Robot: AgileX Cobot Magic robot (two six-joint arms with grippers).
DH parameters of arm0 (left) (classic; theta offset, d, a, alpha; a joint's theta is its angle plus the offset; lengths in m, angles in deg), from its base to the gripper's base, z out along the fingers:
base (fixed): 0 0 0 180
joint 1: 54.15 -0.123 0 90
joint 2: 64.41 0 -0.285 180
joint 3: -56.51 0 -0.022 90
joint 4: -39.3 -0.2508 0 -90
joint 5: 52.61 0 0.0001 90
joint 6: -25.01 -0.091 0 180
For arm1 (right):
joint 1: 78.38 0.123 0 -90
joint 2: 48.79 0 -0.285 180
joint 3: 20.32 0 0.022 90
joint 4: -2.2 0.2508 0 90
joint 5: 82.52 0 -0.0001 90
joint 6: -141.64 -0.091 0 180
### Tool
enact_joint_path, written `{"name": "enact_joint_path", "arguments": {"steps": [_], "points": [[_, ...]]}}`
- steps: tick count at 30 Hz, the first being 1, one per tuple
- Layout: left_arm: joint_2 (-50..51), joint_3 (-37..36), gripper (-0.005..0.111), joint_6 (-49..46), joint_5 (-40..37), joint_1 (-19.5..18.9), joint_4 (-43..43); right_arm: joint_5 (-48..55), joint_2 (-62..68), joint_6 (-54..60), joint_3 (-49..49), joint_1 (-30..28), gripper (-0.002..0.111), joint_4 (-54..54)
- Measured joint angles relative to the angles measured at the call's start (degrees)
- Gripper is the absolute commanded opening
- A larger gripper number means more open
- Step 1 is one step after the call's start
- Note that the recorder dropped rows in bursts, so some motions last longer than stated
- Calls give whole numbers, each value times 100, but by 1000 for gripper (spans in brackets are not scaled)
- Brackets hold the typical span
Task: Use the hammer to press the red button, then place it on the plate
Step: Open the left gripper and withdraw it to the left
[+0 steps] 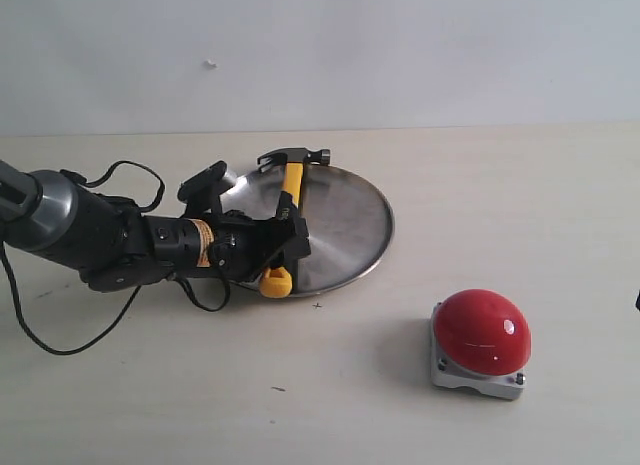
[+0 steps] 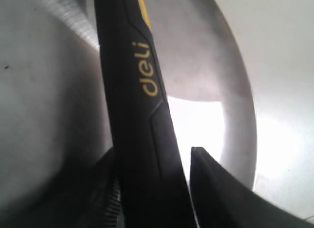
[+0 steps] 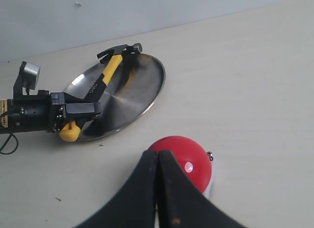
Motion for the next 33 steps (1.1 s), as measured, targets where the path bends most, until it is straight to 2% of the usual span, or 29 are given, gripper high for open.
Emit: {"name": "enact_joint_path", "arguments": {"steps": [4, 8, 16, 23, 27, 33], "points": [[-10, 12, 69, -28, 56, -63, -315, 0, 0, 0, 0, 0, 0, 0], [-57, 36, 80, -39, 100, -141, -566, 0, 0, 0, 0, 0, 0, 0], [-225, 36, 81, -48, -57, -245, -770, -10, 0, 0, 0, 0, 0, 0], [-770, 36, 79, -48, -156, -354, -1062, -10, 0, 0, 0, 0, 0, 0], [-1068, 36, 63, 106, -394, -363, -1135, -10, 0, 0, 0, 0, 0, 0], [-1442, 36, 9, 593, -1275, -363, -1524, -10, 0, 0, 0, 0, 0, 0]]}}
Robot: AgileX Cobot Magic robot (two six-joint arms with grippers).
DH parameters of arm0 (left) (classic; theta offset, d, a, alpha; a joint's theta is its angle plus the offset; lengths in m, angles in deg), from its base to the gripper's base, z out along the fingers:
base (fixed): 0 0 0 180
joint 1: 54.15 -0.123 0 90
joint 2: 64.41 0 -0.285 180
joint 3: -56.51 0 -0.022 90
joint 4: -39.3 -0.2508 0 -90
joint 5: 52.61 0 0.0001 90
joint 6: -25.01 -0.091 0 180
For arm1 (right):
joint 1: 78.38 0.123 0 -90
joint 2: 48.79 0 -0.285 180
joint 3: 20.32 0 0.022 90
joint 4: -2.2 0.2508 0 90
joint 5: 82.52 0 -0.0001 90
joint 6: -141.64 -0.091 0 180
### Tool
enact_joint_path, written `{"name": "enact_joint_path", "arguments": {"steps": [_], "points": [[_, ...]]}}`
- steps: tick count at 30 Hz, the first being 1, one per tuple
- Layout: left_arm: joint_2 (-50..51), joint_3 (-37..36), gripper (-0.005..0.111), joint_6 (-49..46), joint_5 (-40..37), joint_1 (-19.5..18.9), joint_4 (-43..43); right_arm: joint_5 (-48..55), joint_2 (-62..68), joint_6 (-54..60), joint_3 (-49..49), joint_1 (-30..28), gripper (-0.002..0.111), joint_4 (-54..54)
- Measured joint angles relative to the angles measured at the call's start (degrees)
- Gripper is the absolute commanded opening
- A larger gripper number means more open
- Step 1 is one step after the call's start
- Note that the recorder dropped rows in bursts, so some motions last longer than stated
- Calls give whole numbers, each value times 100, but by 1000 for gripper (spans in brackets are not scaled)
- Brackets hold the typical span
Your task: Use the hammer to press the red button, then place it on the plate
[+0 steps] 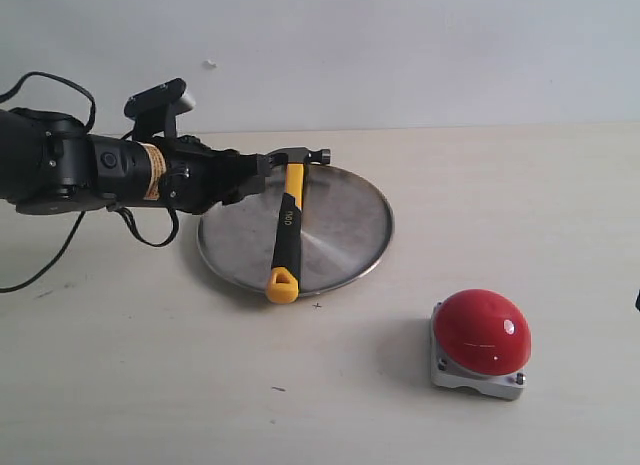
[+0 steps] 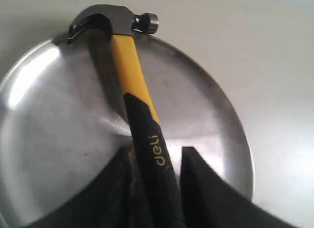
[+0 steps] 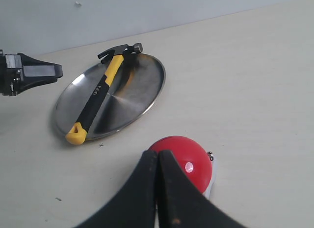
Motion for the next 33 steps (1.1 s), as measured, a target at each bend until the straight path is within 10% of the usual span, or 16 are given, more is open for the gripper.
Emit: {"name": "enact_joint_path", "arguments": {"steps": [33], "points": [[-2933, -2049, 0, -1252, -793, 0, -264, 0, 0, 0, 0, 0, 0, 0]]}}
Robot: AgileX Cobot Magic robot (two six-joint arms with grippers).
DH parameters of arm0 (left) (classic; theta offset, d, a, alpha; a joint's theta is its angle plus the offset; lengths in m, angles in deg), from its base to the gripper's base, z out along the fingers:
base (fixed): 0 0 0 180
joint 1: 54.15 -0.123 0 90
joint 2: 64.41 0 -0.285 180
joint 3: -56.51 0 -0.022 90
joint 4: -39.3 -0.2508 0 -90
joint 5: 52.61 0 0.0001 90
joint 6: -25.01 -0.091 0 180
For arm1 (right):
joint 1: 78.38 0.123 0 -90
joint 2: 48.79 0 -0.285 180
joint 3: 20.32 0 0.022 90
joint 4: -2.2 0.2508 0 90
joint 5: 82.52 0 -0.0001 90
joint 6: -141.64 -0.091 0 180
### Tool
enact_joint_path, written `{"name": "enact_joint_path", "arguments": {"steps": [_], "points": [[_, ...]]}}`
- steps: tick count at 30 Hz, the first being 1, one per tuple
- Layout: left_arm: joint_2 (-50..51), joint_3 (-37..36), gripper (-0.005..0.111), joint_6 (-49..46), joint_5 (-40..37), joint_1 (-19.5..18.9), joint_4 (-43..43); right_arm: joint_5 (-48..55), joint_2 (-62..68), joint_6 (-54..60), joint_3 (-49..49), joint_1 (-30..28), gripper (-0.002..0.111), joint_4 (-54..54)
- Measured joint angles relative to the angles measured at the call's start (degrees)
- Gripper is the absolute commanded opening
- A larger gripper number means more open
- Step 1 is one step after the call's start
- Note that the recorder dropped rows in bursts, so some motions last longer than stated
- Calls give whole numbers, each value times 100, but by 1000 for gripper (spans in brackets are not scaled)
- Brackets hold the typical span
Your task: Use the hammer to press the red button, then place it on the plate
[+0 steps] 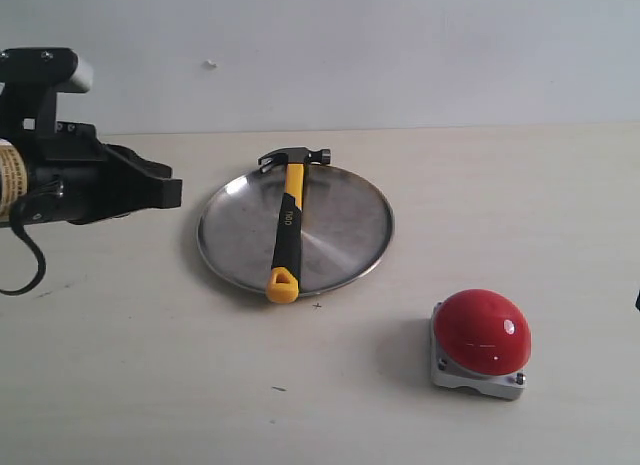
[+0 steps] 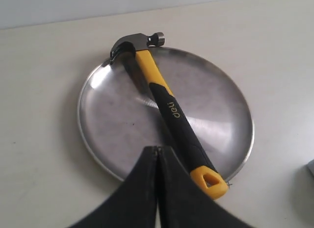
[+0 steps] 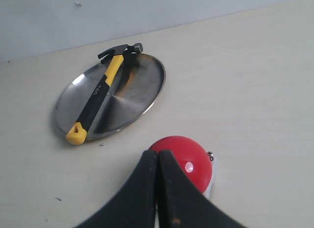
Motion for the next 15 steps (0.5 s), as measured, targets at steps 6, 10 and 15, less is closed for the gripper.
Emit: {"name": "enact_joint_path", "arguments": {"steps": [6, 10, 15], "points": [[-787, -498, 0, -104, 97, 0, 0, 0, 0, 0, 0, 0, 0, 0], [-1838, -1107, 0, -143, 273, 0, 0, 0, 0, 0, 0, 0, 0, 0], [-3376, -1869, 0, -146, 337, 0, 118, 0, 0, 0, 0, 0, 0, 0]]}}
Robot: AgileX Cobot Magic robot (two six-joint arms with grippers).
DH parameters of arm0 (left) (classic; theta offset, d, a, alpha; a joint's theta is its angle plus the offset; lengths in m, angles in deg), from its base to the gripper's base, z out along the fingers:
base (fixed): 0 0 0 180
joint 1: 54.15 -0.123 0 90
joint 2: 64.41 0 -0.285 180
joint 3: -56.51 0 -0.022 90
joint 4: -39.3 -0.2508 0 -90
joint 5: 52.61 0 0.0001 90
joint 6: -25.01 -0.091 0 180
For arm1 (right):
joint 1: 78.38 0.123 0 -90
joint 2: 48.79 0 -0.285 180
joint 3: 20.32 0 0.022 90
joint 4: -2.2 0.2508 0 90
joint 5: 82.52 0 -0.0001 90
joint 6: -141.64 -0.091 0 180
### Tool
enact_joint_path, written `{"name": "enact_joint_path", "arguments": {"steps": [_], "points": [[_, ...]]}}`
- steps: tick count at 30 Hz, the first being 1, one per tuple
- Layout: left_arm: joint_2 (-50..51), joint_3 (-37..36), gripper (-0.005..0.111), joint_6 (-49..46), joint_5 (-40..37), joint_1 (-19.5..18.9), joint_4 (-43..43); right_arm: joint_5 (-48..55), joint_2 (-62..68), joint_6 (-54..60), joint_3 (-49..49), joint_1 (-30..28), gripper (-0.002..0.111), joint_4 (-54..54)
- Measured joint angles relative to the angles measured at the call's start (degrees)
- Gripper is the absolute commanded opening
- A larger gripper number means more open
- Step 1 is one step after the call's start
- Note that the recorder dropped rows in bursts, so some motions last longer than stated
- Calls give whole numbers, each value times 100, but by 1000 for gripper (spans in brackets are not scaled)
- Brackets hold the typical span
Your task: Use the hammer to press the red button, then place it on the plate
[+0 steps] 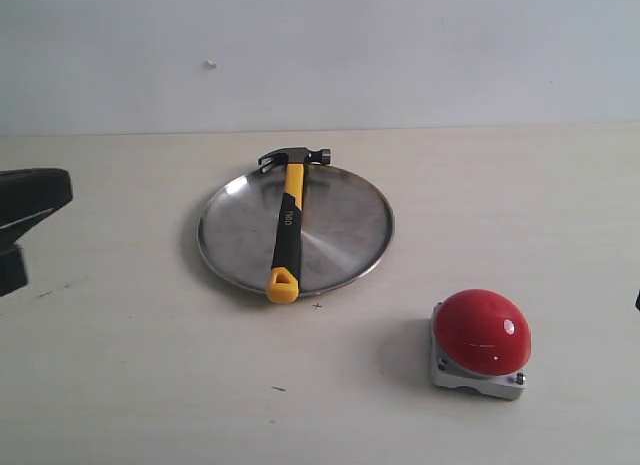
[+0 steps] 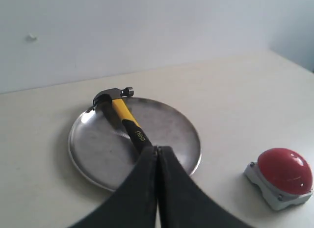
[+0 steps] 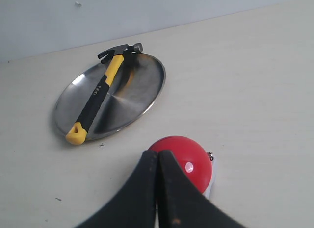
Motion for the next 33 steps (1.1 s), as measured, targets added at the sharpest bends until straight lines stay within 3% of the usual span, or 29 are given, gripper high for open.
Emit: {"name": "enact_joint_path", "arguments": {"steps": [10, 13, 15, 20, 23, 33], "points": [[-2719, -1167, 0, -21, -240, -142, 157, 0, 0, 0, 0, 0, 0, 0], [-3086, -1497, 0, -12, -76, -757, 296, 0, 0, 0, 0, 0, 0, 0], [-3250, -1786, 0, -12, 282, -1419, 458, 0, 0, 0, 0, 0, 0, 0], [-3344, -2197, 0, -12, 883, -2433, 483, 0, 0, 0, 0, 0, 0, 0], [-3454, -2217, 0, -12, 896, -2767, 483, 0, 0, 0, 0, 0, 0, 0], [-4457, -2217, 0, -12, 365, -2893, 25, 0, 0, 0, 0, 0, 0, 0]]}}
